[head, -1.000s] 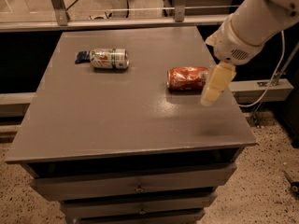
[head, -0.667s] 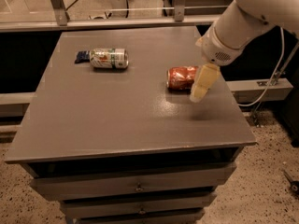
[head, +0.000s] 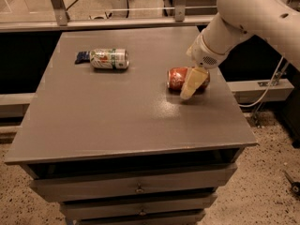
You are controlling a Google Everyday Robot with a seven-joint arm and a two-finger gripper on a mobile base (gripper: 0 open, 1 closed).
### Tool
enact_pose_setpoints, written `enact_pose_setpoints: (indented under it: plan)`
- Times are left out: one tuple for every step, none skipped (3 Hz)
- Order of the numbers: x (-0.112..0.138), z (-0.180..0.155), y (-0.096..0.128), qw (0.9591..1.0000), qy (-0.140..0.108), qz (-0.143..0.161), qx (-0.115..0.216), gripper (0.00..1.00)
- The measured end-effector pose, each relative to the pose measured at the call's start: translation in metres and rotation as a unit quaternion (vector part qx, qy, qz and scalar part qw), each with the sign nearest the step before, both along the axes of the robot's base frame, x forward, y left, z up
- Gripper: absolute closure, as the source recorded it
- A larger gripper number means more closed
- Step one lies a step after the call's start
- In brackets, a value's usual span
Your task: Pick coke can
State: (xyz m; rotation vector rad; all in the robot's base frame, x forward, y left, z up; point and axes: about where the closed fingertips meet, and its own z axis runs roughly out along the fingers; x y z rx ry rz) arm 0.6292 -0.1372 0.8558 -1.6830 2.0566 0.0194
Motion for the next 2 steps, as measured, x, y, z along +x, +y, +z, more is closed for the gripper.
enact_pose_setpoints:
  plan:
    - [0.005, 0.007, 0.005, 0.9999, -0.001, 0.007, 0.009, 0.40]
    - [0.001, 0.025, 0.012, 0.9995, -0.009, 0.021, 0.023, 0.62]
